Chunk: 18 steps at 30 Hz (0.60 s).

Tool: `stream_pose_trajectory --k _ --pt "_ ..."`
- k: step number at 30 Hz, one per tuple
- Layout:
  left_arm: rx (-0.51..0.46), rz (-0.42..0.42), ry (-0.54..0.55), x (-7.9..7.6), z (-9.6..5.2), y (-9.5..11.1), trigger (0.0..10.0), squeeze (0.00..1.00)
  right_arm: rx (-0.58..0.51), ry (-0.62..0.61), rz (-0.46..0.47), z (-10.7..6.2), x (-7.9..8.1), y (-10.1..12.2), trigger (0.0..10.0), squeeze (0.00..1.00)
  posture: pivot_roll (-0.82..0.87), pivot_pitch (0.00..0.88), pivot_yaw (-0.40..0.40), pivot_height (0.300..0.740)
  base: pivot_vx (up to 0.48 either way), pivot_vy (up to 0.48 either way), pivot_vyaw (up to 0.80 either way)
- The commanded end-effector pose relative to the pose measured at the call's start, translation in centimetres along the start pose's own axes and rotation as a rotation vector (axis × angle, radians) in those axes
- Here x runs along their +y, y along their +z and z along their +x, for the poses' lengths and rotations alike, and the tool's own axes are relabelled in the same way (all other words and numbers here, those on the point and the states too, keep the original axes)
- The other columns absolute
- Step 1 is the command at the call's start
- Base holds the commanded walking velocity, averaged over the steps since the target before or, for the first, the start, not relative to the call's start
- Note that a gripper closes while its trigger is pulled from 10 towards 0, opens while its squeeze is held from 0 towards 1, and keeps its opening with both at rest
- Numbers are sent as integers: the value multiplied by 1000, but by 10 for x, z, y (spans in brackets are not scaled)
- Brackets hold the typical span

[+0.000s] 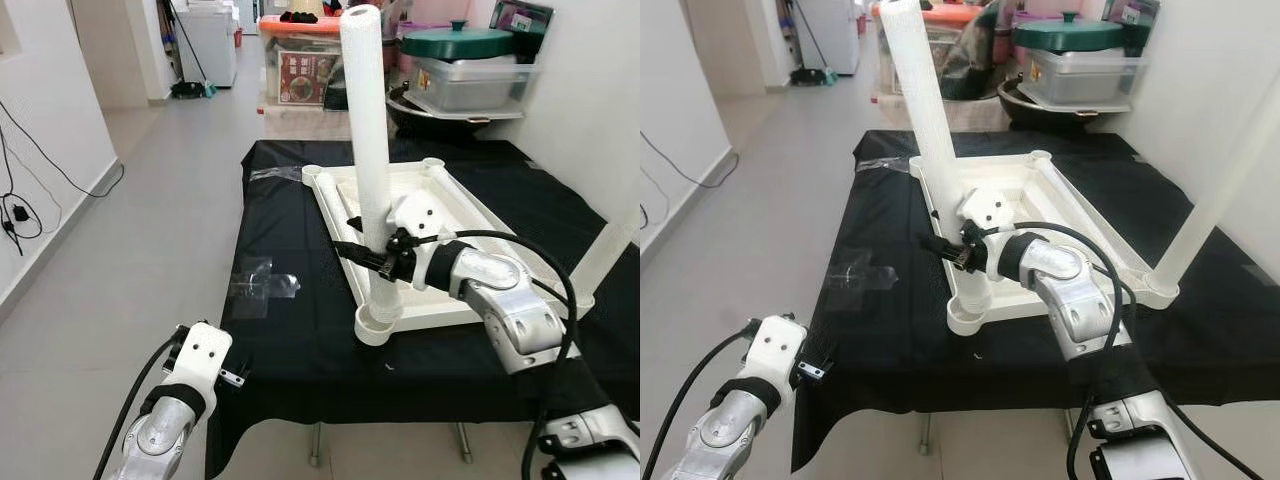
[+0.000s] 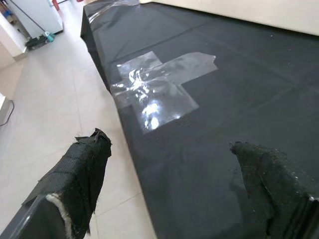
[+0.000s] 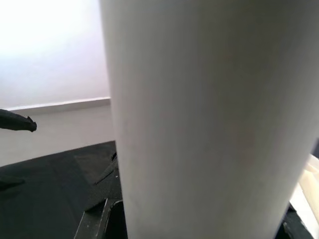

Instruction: Building children table

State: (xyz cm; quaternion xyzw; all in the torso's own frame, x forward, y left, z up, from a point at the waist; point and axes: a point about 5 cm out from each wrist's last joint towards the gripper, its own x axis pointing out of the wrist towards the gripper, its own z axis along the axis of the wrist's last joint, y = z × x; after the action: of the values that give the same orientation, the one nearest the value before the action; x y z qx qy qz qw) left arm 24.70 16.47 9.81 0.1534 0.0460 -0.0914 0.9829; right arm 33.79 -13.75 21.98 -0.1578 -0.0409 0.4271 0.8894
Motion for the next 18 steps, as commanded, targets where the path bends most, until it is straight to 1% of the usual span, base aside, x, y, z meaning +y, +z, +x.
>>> stream_pose_trajectory --k 1,6,8,10,12,14,18 --pt "3 9 -5 0 1 -2 10000 0 -28 -17 -8 1 -5 7 0 0 75 0 -47 740 0 0 0" --pt "5 12 -6 0 1 -2 10000 0 -24 -10 -11 3 -1 3 0 0 77 0 -49 740 0 0 0" --pt "4 13 -7 -1 1 -3 10000 0 -21 4 0 5 6 -1 0 0 78 0 -50 740 0 0 0" --pt "4 13 -7 -1 1 -3 10000 0 -21 4 0 5 6 -1 0 0 78 0 -50 740 0 0 0" --pt "5 16 -6 -1 0 -3 10000 0 -18 18 14 6 12 -5 0 0 80 0 -49 740 0 0 0" --pt "5 17 -6 -1 0 -3 10000 0 -16 24 19 6 14 -7 0 0 80 0 -49 740 0 0 0" --pt "6 19 -6 0 0 -4 10000 0 -14 30 20 6 16 -8 0 0 80 0 -47 740 0 0 0"
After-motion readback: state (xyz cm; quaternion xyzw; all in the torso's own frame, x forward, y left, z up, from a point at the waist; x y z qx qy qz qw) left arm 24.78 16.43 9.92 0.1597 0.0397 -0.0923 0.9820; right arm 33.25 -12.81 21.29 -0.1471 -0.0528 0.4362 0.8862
